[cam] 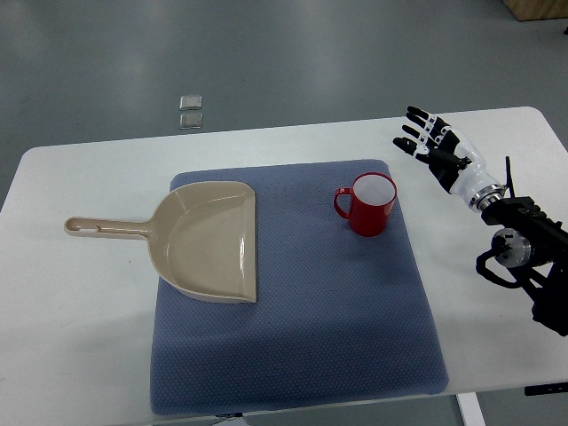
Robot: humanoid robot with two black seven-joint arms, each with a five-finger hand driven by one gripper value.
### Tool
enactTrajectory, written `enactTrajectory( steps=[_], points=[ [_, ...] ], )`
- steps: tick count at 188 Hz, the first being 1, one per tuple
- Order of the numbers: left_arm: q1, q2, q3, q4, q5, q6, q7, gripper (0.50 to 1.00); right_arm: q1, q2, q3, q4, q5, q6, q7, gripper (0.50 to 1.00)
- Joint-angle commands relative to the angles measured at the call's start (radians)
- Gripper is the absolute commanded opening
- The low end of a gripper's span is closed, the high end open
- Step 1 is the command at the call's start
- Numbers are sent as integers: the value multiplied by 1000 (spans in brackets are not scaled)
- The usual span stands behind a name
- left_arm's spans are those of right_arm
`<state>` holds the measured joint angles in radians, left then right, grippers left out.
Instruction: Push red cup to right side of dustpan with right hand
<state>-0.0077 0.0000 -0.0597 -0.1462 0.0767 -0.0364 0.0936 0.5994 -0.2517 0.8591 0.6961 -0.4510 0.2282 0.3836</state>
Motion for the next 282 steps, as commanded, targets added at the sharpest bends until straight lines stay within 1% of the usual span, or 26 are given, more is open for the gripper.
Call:
enactTrajectory(
  steps=[1, 180, 209, 237, 265, 282],
  points=[
    [0, 0, 1, -3, 0, 0, 0, 1000, 0, 0, -5, 0, 0, 0, 0, 930],
    [3, 0, -3, 0, 0, 0, 0, 1000, -1, -12, -12, -1, -3, 8, 0, 932],
    [3, 0, -3, 0, 0, 0, 0, 1000, -1, -44, -9, -1, -3, 37, 1, 930],
    [3, 0, -3, 0, 0, 0, 0, 1000, -3, -55, -6, 0, -3, 49, 3, 930],
    [3, 0, -3, 0, 0, 0, 0, 1000, -6, -58, -14, -1, -9, 54, 52, 930],
    [3, 0, -3, 0, 0, 0, 0, 1000, -19, -58, -18, 0, -66, 66, 78, 930]
  ],
)
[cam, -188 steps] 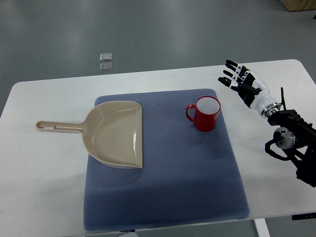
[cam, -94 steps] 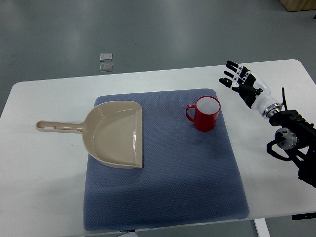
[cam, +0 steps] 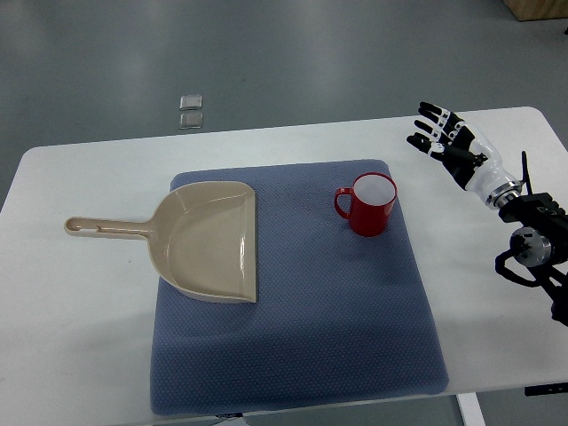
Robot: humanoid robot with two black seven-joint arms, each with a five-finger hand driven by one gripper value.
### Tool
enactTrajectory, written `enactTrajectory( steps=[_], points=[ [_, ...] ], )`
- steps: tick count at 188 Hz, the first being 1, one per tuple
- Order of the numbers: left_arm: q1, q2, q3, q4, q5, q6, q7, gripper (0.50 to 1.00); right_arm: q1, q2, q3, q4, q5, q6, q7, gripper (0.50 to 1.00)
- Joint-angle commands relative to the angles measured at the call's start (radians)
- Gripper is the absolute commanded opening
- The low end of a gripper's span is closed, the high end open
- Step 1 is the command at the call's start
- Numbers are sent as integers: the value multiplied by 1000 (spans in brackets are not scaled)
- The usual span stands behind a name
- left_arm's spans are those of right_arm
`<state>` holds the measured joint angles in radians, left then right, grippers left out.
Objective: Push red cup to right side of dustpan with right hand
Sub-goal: 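Move the right hand toward the red mug's side farthest from the dustpan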
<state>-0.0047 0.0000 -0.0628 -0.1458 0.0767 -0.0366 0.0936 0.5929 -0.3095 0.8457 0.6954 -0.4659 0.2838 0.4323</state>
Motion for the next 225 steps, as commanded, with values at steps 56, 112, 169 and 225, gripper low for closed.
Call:
enactTrajectory(
  steps=[56, 112, 169, 225],
  points=[
    [0, 0, 0, 0, 0, 0, 0, 1000, -39, 1, -11, 9, -188, 29, 97, 930],
    [0, 0, 0, 0, 0, 0, 0, 1000, -48, -5, -28, 10, -247, 61, 138, 930],
    [0, 0, 0, 0, 0, 0, 0, 1000, -88, -20, -31, 13, -283, 89, 179, 930],
    [0, 0, 0, 0, 0, 0, 0, 1000, -104, -11, -31, 13, -341, 86, 179, 930]
  ],
)
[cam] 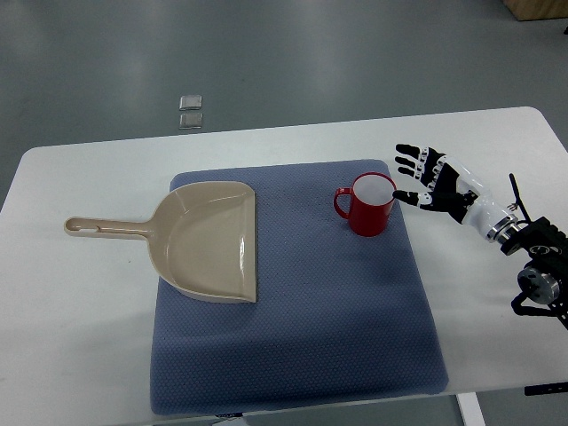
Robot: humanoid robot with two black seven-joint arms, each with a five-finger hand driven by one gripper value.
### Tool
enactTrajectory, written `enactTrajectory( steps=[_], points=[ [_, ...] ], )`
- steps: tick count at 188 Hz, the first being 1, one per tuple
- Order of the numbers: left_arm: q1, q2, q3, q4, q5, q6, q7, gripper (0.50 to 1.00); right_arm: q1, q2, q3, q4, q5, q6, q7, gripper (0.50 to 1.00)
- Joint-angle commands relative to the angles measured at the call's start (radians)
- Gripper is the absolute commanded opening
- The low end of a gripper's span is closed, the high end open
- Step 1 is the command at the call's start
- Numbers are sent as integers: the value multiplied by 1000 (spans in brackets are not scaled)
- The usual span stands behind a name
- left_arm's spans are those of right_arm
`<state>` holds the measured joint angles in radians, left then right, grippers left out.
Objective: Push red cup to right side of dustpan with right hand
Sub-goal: 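Move the right hand toward the red mug's side farthest from the dustpan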
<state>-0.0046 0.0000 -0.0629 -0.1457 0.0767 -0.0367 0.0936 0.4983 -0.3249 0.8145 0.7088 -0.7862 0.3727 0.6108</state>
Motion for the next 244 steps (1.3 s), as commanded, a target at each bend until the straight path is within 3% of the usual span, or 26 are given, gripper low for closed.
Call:
enactTrajectory(
  steps=[1, 244],
  points=[
    [0, 0, 0, 0, 0, 0, 0, 1000, -9, 4, 0, 0, -24, -5, 0, 930],
    [0, 0, 0, 0, 0, 0, 0, 1000, -12, 30, -18, -2, -73, -55, 0, 930]
  ],
)
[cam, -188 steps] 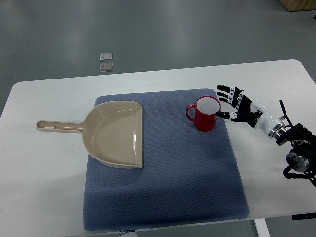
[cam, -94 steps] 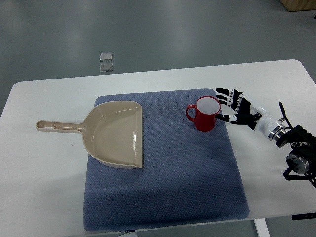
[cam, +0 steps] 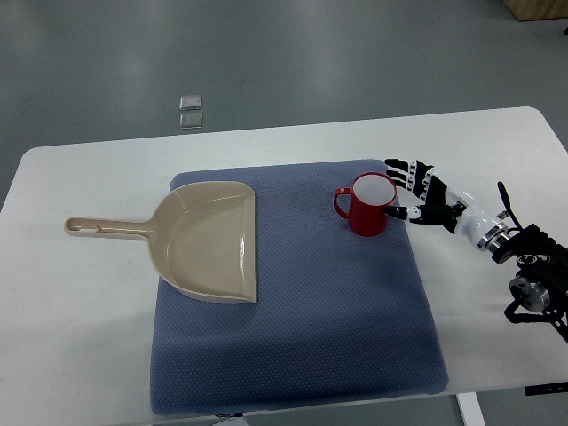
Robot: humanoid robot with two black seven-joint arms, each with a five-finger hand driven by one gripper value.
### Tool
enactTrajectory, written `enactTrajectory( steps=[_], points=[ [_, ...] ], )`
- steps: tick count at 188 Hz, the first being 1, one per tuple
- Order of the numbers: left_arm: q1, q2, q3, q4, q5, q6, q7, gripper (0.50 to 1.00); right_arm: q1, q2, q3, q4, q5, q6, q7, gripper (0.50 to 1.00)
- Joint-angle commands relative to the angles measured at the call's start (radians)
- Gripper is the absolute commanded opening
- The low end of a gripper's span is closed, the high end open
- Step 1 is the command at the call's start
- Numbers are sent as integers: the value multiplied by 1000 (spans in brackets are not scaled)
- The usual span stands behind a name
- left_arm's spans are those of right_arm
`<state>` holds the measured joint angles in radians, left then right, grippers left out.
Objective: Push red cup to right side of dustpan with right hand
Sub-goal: 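Move the right hand toward the red mug's side farthest from the dustpan, then press the right hand against the red mug and push it toward the dustpan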
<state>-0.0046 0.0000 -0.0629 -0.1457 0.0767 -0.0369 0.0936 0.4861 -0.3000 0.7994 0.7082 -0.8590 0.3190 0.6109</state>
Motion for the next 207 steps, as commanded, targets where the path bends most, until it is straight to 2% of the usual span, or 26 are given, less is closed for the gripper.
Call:
enactTrajectory(
  steps=[1, 207],
  points=[
    [0, 0, 0, 0, 0, 0, 0, 1000, 0, 5, -3, -1, 0, -1, 0, 930],
    [0, 0, 0, 0, 0, 0, 0, 1000, 14, 88, -35, -13, -3, -46, 0, 930]
  ],
)
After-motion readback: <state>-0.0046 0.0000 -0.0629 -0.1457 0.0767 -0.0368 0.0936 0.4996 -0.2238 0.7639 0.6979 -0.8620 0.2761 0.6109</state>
